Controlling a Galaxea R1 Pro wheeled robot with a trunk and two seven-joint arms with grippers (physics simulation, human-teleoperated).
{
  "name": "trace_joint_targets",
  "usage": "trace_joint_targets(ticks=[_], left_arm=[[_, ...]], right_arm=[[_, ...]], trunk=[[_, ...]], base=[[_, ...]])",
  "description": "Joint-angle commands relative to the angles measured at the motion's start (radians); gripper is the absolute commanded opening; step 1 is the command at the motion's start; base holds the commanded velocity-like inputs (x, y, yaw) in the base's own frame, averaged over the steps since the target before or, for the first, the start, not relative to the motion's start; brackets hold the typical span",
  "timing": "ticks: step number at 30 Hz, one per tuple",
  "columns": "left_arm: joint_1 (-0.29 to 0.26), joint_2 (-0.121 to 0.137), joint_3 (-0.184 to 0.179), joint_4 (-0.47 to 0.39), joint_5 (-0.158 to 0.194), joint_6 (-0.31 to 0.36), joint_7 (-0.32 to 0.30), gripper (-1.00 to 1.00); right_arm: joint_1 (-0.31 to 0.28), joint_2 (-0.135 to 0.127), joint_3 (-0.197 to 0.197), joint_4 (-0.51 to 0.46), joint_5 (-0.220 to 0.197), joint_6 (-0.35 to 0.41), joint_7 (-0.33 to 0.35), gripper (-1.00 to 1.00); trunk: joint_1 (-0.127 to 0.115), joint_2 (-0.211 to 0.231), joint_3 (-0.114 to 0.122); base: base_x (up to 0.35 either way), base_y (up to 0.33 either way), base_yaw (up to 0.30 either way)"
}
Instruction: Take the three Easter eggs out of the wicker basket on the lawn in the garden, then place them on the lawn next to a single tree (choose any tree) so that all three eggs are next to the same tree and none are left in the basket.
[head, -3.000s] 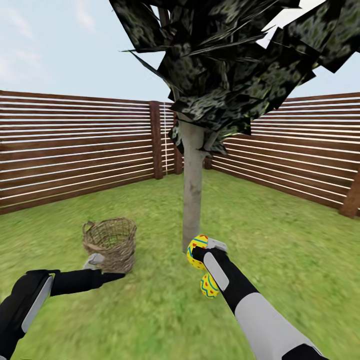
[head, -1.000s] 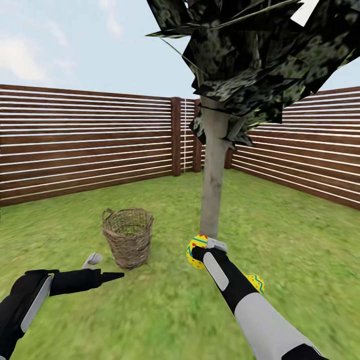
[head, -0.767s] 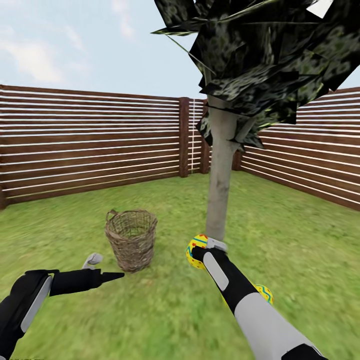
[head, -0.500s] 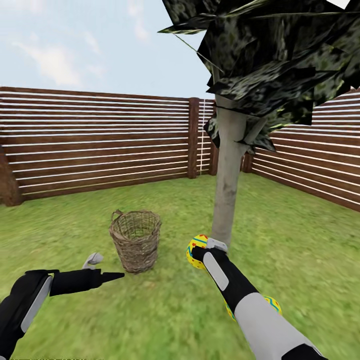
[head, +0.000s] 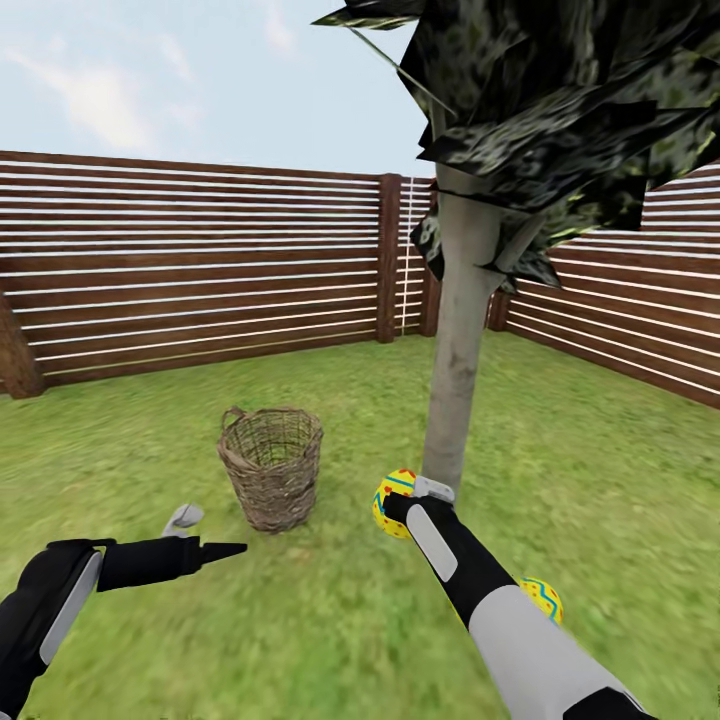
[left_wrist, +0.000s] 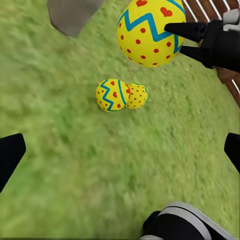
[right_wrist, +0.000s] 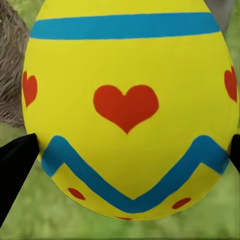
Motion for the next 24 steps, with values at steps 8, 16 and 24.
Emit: trace_joint_targets(ticks=[8, 16, 24], left_arm=[[-0.001, 0.001, 0.0, 0.0, 0.002, 0.003, -0.008, 1.0], [-0.001, 0.001, 0.0, 0.0, 0.01, 0.012, -0.013, 1.0], [-0.002, -0.004, -0.004, 0.01, 0.009, 0.029, -0.009, 1.0]], right_arm=[[-0.001, 0.0, 0.003, -0.001, -0.008, -0.043, -0.008, -1.0], [-0.001, -0.003, 0.004, 0.079, -0.007, -0.078, -0.008, -1.0], [-0.001, 0.0, 0.009, 0.11, -0.004, -0.13, -0.017, -1.0]], trunk=[[0.003, -0.002, -0.032], [0.007, -0.004, -0.063], [0.011, -0.006, -0.094]], base=[[0.0, 0.0, 0.0], [0.0, 0.0, 0.0], [0.0, 0.0, 0.0]])
